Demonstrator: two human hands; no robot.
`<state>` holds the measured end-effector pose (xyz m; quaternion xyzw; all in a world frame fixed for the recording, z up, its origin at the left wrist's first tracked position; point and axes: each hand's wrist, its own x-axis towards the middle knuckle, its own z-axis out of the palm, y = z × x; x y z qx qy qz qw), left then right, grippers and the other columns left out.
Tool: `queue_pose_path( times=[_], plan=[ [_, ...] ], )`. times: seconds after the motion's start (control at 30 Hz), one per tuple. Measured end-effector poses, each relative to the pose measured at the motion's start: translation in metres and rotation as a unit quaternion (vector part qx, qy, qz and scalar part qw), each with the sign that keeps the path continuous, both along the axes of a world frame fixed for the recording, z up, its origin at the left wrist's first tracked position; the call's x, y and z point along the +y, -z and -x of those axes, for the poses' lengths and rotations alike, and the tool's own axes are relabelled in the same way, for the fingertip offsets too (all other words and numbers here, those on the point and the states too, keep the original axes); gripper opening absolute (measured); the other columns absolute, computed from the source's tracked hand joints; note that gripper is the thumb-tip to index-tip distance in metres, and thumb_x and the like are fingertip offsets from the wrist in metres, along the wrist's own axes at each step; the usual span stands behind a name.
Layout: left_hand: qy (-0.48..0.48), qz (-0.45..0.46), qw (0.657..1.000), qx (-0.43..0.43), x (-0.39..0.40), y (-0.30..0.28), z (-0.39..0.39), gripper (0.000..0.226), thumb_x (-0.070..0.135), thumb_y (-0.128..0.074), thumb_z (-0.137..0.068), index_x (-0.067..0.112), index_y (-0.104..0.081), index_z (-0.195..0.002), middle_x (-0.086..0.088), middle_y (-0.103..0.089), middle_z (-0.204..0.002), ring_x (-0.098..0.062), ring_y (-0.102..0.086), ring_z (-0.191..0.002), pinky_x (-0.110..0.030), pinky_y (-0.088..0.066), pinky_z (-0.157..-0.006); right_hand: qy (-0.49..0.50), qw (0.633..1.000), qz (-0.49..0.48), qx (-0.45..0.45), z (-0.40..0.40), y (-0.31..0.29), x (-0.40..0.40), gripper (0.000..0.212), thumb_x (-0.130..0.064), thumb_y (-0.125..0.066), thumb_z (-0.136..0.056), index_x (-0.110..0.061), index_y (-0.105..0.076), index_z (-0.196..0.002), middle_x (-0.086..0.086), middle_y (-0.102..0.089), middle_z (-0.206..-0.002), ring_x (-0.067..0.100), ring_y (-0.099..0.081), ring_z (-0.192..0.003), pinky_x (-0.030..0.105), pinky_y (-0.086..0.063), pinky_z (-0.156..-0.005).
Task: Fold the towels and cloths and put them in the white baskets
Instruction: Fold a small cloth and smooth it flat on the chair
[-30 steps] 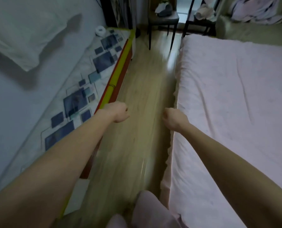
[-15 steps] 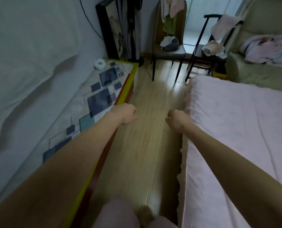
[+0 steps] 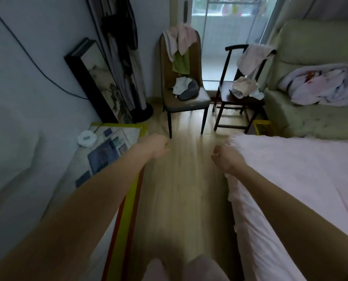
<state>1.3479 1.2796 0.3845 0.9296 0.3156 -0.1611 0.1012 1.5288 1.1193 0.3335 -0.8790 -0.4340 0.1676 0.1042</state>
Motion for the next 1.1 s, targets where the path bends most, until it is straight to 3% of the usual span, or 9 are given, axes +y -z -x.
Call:
queue_pose_path(
  times=[0.17,0.27,0.37,0.43,0.53,0.7,0.83,1.0,1.1],
  plan=[
    [0.081,0.022,0.996,0.04,0.095,0.004,-0.116,0.043,0.03,-0.035,-0.104,0.001,-0.051,-0.132,-0.015,-0.052,-0.136,-0.029,-0.05,-0.121,-0.032,-0.04,-0.091,0.038,0.999,0.023,0.028,-0.091,0.007,0.085,0.029,-0.027,-0.049,-0.097,-0.007,-0.061,-0.114,0.014,-0.064,-0.112,0.029,-0.061,-0.103,0.044,-0.051,-0.09],
    [0.096,0.013,0.995,0.026,0.159,0.02,-0.186,0.041,0.032,-0.039,-0.103,0.007,-0.051,-0.133,-0.01,-0.055,-0.132,-0.027,-0.053,-0.117,-0.03,-0.039,-0.079,0.048,0.998,0.023,0.021,-0.157,0.014,0.153,0.03,-0.029,-0.048,-0.097,-0.008,-0.06,-0.115,0.014,-0.065,-0.114,0.03,-0.06,-0.104,0.044,-0.05,-0.09],
    [0.083,0.029,0.995,0.04,0.223,0.038,-0.242,0.039,0.031,-0.041,-0.102,0.007,-0.055,-0.129,-0.011,-0.057,-0.127,-0.027,-0.055,-0.112,-0.031,-0.041,-0.078,0.03,0.999,0.022,0.016,-0.219,0.019,0.23,0.032,-0.028,-0.047,-0.097,-0.01,-0.058,-0.12,0.013,-0.062,-0.121,0.032,-0.059,-0.109,0.037,-0.049,-0.086],
    [0.061,0.053,0.995,0.06,0.267,0.047,-0.27,0.039,0.033,-0.042,-0.102,0.008,-0.057,-0.127,-0.011,-0.058,-0.127,-0.027,-0.056,-0.111,-0.033,-0.047,-0.087,0.008,0.999,0.043,0.016,-0.252,0.018,0.279,0.031,-0.028,-0.047,-0.097,-0.01,-0.058,-0.12,0.014,-0.061,-0.123,0.032,-0.057,-0.111,0.038,-0.049,-0.086],
    [0.024,0.037,0.998,0.034,0.337,0.045,-0.31,0.038,0.035,-0.04,-0.101,0.013,-0.057,-0.127,-0.007,-0.057,-0.126,-0.025,-0.056,-0.11,-0.033,-0.048,-0.086,0.003,0.999,0.043,0.004,-0.303,0.012,0.349,0.031,-0.029,-0.047,-0.097,-0.011,-0.057,-0.121,0.013,-0.06,-0.123,0.031,-0.057,-0.112,0.039,-0.049,-0.088],
    [-0.019,0.052,0.998,0.042,0.446,0.055,-0.373,0.033,0.039,-0.042,-0.1,0.017,-0.058,-0.118,-0.005,-0.059,-0.117,-0.024,-0.057,-0.104,-0.037,-0.05,-0.083,-0.038,0.997,0.074,0.003,-0.377,0.021,0.462,0.02,-0.02,-0.043,-0.096,-0.009,-0.058,-0.104,0.011,-0.064,-0.104,0.026,-0.057,-0.086,0.032,-0.042,-0.069],
    [-0.027,0.065,0.997,0.042,0.541,0.079,-0.433,0.026,0.036,-0.043,-0.1,0.012,-0.052,-0.097,-0.007,-0.059,-0.11,-0.025,-0.056,-0.099,-0.032,-0.042,-0.076,-0.043,0.994,0.103,-0.004,-0.433,0.037,0.543,0.019,-0.017,-0.043,-0.097,-0.008,-0.06,-0.103,0.007,-0.062,-0.094,0.025,-0.057,-0.084,0.034,-0.047,-0.069],
    [-0.013,0.087,0.993,0.074,0.635,0.103,-0.5,0.027,0.036,-0.042,-0.1,0.015,-0.055,-0.112,-0.006,-0.058,-0.114,-0.025,-0.056,-0.102,-0.035,-0.044,-0.078,-0.014,0.994,0.108,0.019,-0.494,0.055,0.633,0.018,-0.017,-0.044,-0.097,-0.011,-0.058,-0.105,0.006,-0.059,-0.09,0.025,-0.059,-0.083,0.035,-0.051,-0.071],
    [-0.027,0.11,0.99,0.088,0.679,0.122,-0.527,0.028,0.035,-0.043,-0.1,0.013,-0.054,-0.113,-0.008,-0.057,-0.115,-0.026,-0.056,-0.104,-0.036,-0.044,-0.081,-0.016,0.994,0.102,0.029,-0.529,0.08,0.684,0.024,-0.022,-0.042,-0.095,-0.013,-0.058,-0.11,0.009,-0.064,-0.098,0.028,-0.06,-0.085,0.034,-0.049,-0.069]
  ],
)
